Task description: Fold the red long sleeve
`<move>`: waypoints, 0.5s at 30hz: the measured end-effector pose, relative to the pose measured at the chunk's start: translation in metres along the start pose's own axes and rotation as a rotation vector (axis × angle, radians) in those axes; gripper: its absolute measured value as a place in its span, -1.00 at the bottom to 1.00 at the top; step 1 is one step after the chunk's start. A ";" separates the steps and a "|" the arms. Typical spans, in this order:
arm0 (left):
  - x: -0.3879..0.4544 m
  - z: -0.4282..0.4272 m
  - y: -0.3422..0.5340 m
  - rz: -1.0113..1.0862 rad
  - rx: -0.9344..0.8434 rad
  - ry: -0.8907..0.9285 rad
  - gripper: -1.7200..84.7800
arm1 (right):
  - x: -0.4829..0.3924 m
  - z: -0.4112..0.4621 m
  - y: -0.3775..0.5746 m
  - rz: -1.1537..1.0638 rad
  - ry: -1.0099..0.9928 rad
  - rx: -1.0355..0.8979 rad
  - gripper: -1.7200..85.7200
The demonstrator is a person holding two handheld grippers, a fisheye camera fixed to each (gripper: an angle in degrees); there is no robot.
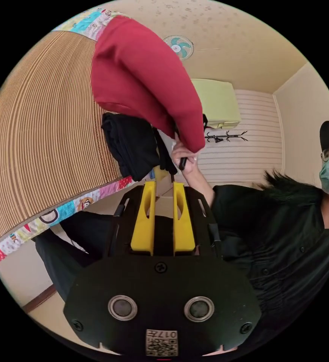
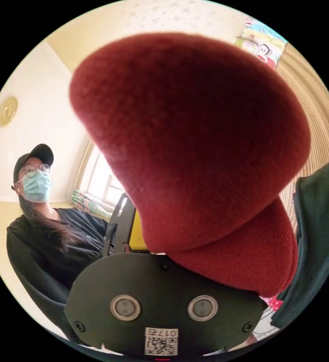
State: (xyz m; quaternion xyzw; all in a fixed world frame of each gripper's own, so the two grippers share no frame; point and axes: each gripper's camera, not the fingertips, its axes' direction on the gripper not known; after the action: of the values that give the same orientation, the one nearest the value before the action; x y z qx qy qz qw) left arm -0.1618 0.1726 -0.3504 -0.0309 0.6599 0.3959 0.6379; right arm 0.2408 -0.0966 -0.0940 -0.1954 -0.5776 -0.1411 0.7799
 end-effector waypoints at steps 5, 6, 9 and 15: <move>-0.016 -0.036 -0.012 -0.091 0.144 -0.150 -0.77 | 0.039 -0.059 0.059 0.315 0.274 0.076 -0.71; -0.021 -0.047 -0.016 -0.120 0.174 -0.206 -0.76 | 0.055 -0.077 0.085 0.449 0.368 0.115 -0.73; -0.038 -0.080 -0.023 -0.181 0.255 -0.324 -0.74 | 0.066 -0.113 0.160 0.849 0.616 0.304 -0.77; -0.098 -0.167 -0.020 -0.360 0.413 -0.540 -0.70 | -0.016 -0.073 0.213 0.751 0.811 0.443 -0.89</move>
State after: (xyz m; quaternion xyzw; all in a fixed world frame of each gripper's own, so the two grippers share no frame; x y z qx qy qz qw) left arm -0.2691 0.0194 -0.2962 0.0881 0.5181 0.1299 0.8408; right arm 0.3929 0.0579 -0.1579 -0.1493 -0.1409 0.2051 0.9570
